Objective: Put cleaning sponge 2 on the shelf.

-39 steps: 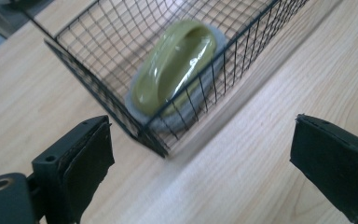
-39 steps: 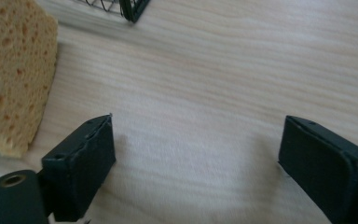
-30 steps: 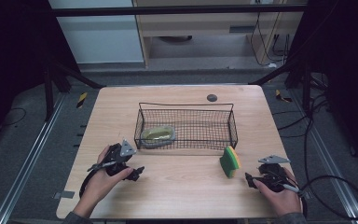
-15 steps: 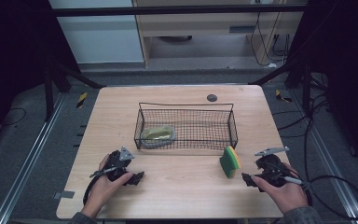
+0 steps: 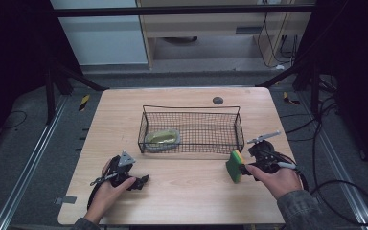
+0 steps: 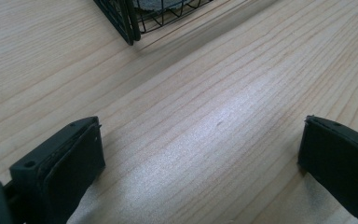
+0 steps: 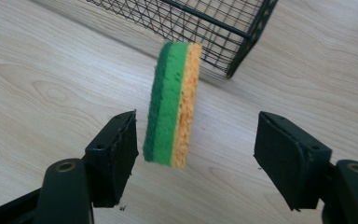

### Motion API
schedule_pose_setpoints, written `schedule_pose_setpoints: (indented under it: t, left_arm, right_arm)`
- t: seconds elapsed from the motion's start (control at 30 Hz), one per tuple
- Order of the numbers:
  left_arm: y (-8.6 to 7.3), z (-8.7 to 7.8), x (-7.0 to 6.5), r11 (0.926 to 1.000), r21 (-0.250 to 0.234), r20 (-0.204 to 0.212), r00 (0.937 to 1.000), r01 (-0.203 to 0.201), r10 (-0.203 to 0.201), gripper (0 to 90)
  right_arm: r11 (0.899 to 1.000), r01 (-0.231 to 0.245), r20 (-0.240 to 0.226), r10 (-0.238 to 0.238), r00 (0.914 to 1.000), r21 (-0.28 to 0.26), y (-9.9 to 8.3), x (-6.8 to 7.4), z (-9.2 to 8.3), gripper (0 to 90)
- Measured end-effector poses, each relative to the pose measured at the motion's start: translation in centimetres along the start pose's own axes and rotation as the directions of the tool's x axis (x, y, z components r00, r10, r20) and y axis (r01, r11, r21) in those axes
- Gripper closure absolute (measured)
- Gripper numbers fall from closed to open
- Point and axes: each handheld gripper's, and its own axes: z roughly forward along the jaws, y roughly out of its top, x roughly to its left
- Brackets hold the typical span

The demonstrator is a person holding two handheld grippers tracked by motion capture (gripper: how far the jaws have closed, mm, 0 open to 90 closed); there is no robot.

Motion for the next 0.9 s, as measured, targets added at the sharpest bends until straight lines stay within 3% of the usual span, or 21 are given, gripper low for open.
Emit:
schedule_pose_setpoints:
  t: [0.2, 0.5, 0.6, 0.67, 0.73, 0.9]
  left_arm:
    - [-0.1, 0.0, 0.0, 0.9999, -0.010, 0.000, 1.0000, 0.001, -0.001, 0.0]
    - [-0.1, 0.1, 0.1, 0.9999, -0.013, 0.001, 1.0000, 0.000, 0.001, 0.0]
    - [-0.1, 0.1, 0.1, 0.9999, -0.013, 0.002, 1.0000, -0.003, 0.003, 0.0]
    - [-0.1, 0.1, 0.1, 0.9999, -0.012, 0.002, 1.0000, -0.002, 0.002, 0.0]
    - [-0.1, 0.1, 0.1, 0.9999, -0.012, 0.002, 1.0000, -0.001, 0.001, 0.0]
    - [-0.1, 0.1, 0.1, 0.9999, -0.012, 0.002, 1.0000, -0.001, 0.001, 0.0]
  right_arm:
    - [1.000, 0.016, -0.016, -0.015, 0.9997, 0.015, 1.1, 0.2, 0.8, 34.3]
    - [0.998, -0.004, -0.031, 0.006, 0.9995, 0.064, 1.6, 0.2, 2.9, 39.6]
    - [0.997, 0.007, -0.036, -0.005, 0.9994, 0.079, 1.6, 0.5, 3.7, 46.7]
    - [0.996, 0.020, -0.039, -0.016, 0.9991, 0.086, 1.7, 0.5, 4.0, 58.2]
    - [0.996, 0.024, -0.044, -0.020, 0.9988, 0.084, 1.6, 0.4, 4.0, 64.1]
    - [0.998, 0.032, -0.037, -0.029, 0.9989, 0.056, 1.8, -0.4, 2.5, 65.2]
